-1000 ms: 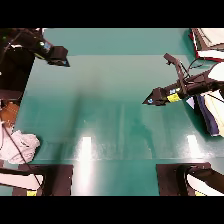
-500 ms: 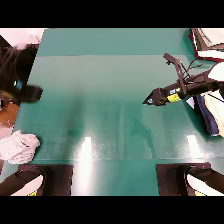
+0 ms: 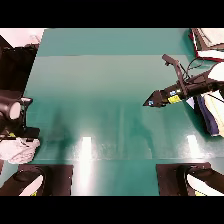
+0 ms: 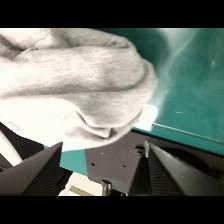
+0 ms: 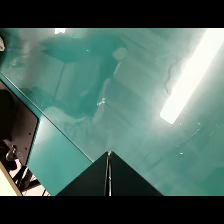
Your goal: Fold the shirts.
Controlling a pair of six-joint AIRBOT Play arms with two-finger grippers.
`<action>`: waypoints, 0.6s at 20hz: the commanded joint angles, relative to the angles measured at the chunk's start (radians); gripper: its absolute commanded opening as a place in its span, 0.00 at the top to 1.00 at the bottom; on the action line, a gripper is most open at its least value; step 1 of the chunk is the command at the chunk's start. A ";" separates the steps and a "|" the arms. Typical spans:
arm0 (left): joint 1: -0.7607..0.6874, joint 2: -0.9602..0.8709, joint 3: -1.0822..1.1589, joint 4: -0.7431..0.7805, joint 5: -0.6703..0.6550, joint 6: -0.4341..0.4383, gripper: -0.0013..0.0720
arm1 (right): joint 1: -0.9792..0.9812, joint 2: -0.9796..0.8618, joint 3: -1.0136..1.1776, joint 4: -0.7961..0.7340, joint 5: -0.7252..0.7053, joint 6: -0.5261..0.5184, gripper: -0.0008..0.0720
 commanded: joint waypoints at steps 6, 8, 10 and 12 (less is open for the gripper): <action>0.000 0.007 -0.154 0.085 0.129 -0.112 0.44 | 0.001 -0.001 0.001 0.000 0.017 -0.006 0.97; 0.000 0.007 -0.154 0.085 0.133 -0.110 0.94 | 0.001 0.000 0.001 0.000 0.017 -0.006 0.97; 0.000 0.007 -0.141 0.084 0.126 -0.109 0.95 | 0.001 0.000 0.001 0.001 0.018 -0.005 0.97; 0.000 0.007 -0.059 0.084 0.113 -0.097 0.95 | 0.001 0.000 0.001 0.002 0.017 -0.005 0.97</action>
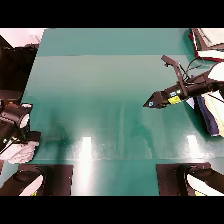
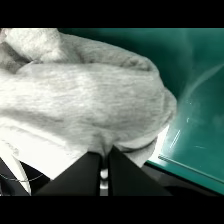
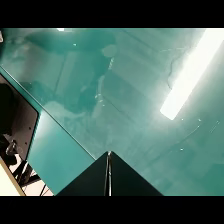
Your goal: Fold the shirts.
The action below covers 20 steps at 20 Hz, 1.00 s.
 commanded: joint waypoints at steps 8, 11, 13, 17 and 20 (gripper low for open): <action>-0.001 -0.006 0.863 -0.545 0.050 0.235 0.95 | 0.001 0.000 0.155 0.000 -0.066 0.000 0.97; -0.001 -0.034 0.996 -0.785 0.068 0.291 0.96 | 0.001 -0.001 0.249 -0.002 -0.103 0.001 0.97; -0.001 -0.083 1.051 -0.900 0.071 0.307 0.96 | 0.001 -0.001 0.298 -0.006 -0.121 0.001 0.97; -0.001 -0.216 1.092 -1.117 0.173 0.426 0.96 | 0.001 -0.001 0.360 -0.007 -0.126 0.001 0.97; -0.016 -0.334 1.092 -1.168 0.220 0.484 0.95 | 0.001 -0.001 0.379 -0.007 -0.125 0.002 0.97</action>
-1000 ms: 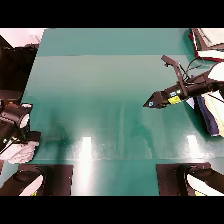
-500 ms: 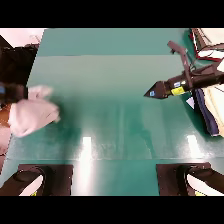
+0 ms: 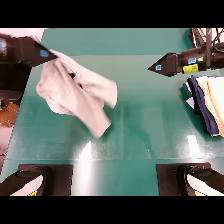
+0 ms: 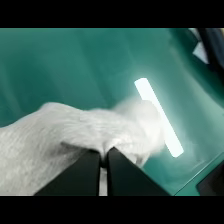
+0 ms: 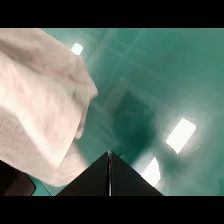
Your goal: Fold the shirts.
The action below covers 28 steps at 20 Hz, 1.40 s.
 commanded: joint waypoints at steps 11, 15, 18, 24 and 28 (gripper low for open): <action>-0.056 -0.443 0.032 0.036 0.062 0.198 0.07 | 0.000 0.000 0.028 -0.002 -0.008 0.055 0.97; 0.093 -0.441 -0.004 0.038 -0.120 0.196 0.08 | 0.001 0.000 0.028 -0.002 -0.009 0.055 0.97; 0.145 -0.440 -0.171 0.038 -0.107 0.201 0.08 | 0.000 0.000 0.028 -0.002 -0.008 0.055 0.97; 0.157 -0.440 -0.557 0.001 0.102 0.234 0.07 | 0.001 0.000 0.028 -0.002 -0.009 0.055 0.97; 0.156 -0.440 -0.684 -0.169 0.214 0.290 0.07 | 0.001 0.000 0.028 -0.002 -0.009 0.055 0.97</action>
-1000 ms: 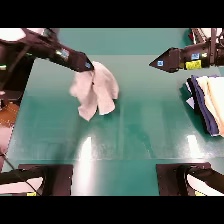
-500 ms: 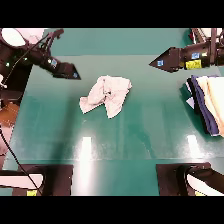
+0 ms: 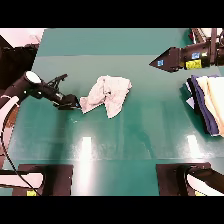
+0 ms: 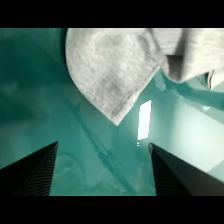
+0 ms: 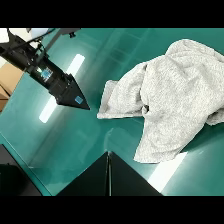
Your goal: Fold the shirts.
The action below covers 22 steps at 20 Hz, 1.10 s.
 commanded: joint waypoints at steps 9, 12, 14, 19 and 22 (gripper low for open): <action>-0.102 -0.001 -0.128 -0.127 0.265 -0.046 0.08 | 0.001 0.000 0.001 0.001 0.003 0.002 0.97; -0.104 -0.001 -0.125 -0.130 0.249 -0.049 0.70 | 0.001 0.000 0.001 0.001 0.002 0.002 0.97; -0.104 -0.001 -0.124 -0.130 0.245 -0.050 0.95 | 0.001 0.000 0.001 0.000 0.002 0.002 0.97; -0.103 0.068 -0.011 0.001 0.145 -0.050 0.95 | 0.001 0.000 -0.027 -0.124 -0.003 0.008 0.97; -0.103 0.183 0.103 0.121 0.101 -0.050 0.95 | 0.001 -0.001 -0.180 -0.154 -0.075 0.011 0.95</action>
